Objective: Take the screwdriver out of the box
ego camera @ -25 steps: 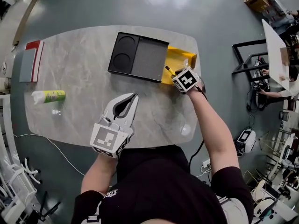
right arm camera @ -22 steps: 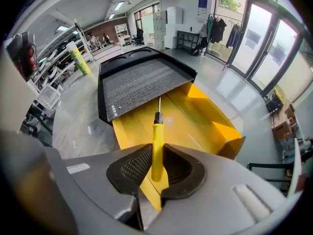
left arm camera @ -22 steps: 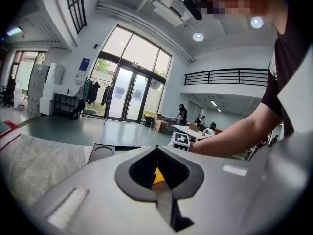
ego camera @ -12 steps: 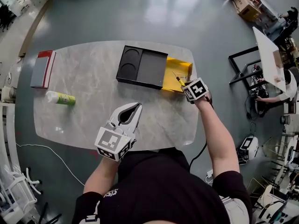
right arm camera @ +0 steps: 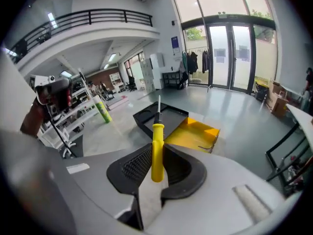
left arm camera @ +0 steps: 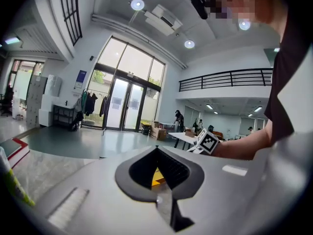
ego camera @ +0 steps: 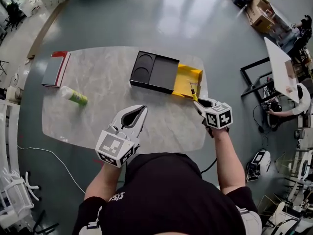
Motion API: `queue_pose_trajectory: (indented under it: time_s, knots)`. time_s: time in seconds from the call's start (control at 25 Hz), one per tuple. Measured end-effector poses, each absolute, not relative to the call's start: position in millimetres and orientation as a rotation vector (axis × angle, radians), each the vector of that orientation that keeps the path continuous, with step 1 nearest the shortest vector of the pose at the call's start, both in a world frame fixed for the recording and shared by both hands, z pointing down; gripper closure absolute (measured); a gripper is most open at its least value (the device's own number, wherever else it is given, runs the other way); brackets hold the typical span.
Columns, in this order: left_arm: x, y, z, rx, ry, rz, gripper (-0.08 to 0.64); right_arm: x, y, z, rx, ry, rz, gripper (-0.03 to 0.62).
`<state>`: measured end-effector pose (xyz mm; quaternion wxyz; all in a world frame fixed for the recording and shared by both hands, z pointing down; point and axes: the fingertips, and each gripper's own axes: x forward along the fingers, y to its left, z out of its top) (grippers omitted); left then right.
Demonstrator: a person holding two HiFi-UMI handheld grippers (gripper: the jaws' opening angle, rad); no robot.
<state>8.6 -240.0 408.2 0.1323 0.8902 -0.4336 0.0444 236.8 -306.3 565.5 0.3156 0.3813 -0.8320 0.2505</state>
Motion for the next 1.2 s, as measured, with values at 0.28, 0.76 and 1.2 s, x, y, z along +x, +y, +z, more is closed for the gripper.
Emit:
queue_pose_trajectory:
  time_s: [0.28, 0.76, 1.2]
  knots:
    - [17, -213, 375, 2.529, -1.426, 0.086, 0.558, 235, -254, 487, 1.019, -2.551, 0.719, 0.508]
    - [57, -156, 350, 2.508, -1.511, 0.111, 0.558, 220, -160, 374, 0.729, -2.984, 0.604, 0.508]
    - [60, -159, 314, 2.639, -1.485, 0.094, 0.558, 204, -163, 303, 0.853, -3.114, 0.370, 0.508]
